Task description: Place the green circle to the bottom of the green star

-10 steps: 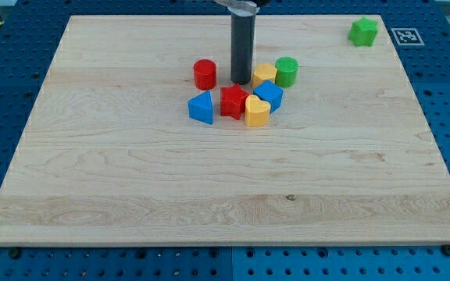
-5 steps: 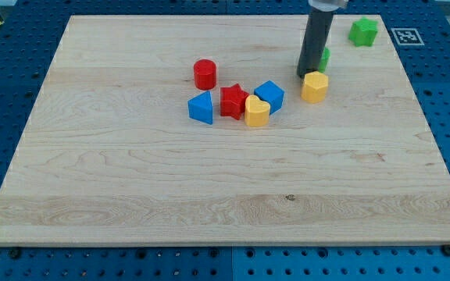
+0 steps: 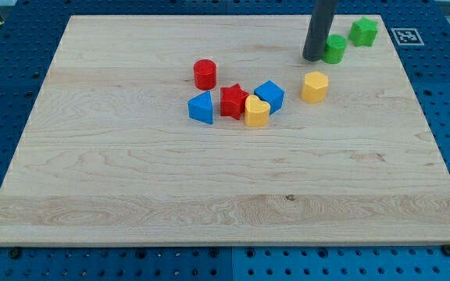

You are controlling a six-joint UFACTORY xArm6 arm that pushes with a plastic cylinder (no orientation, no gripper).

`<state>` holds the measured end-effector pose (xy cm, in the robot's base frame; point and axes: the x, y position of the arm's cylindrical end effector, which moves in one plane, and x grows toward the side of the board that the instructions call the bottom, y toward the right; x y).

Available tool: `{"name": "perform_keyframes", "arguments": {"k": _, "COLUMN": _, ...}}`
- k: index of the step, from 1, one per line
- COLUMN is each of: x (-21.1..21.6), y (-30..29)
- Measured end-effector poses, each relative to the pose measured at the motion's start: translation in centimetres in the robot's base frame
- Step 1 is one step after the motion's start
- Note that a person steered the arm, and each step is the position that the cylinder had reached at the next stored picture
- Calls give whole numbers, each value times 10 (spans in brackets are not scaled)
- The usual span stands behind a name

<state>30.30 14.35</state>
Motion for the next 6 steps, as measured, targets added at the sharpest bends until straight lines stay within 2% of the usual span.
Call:
{"name": "perform_keyframes", "arguments": {"k": 4, "x": -14, "y": 8}}
{"name": "perform_keyframes", "arguments": {"k": 6, "x": 3, "y": 54}}
